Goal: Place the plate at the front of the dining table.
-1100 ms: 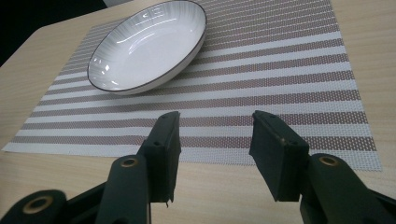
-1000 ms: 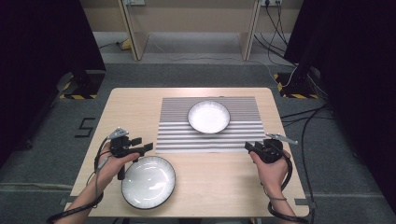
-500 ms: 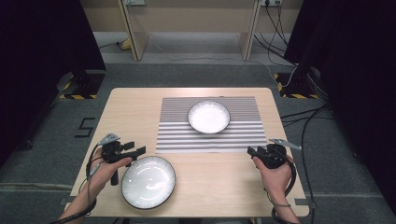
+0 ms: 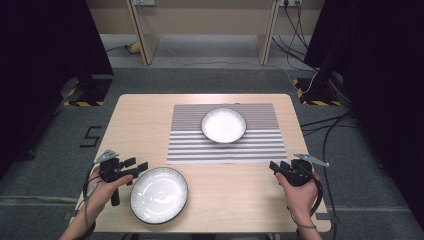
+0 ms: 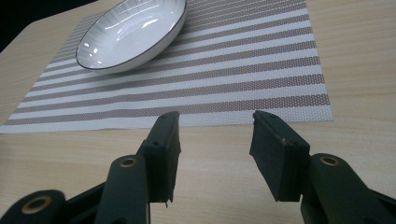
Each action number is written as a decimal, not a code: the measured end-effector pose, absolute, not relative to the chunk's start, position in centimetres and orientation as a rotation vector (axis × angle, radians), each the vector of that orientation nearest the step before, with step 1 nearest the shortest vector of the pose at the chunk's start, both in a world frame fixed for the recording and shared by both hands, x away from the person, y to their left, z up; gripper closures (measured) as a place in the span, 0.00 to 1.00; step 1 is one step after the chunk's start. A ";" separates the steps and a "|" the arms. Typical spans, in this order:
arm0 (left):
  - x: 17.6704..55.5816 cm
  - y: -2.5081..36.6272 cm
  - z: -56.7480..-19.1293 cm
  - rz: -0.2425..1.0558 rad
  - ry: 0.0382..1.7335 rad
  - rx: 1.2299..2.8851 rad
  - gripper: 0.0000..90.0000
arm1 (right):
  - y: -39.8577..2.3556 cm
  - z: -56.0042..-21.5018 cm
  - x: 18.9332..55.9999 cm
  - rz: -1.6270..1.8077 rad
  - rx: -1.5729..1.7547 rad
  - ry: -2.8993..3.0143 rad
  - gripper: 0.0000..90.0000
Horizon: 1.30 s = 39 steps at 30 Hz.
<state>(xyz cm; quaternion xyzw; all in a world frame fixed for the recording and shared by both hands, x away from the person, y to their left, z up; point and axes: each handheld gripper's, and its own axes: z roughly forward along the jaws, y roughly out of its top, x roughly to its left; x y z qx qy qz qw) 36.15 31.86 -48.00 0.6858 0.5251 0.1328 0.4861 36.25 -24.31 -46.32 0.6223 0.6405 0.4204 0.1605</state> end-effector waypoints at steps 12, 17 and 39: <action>34.9 33.4 -48.4 0.335 1.313 1.636 0.36 | -25.1 -46.6 35.1 1.181 1.773 1.812 0.58; 34.3 34.0 -48.7 0.342 1.324 1.625 0.36 | -25.6 -47.0 34.8 1.176 1.787 1.802 0.58; 32.9 36.0 -49.7 0.356 1.369 1.611 0.35 | -27.3 -47.3 33.2 1.158 1.809 1.757 0.58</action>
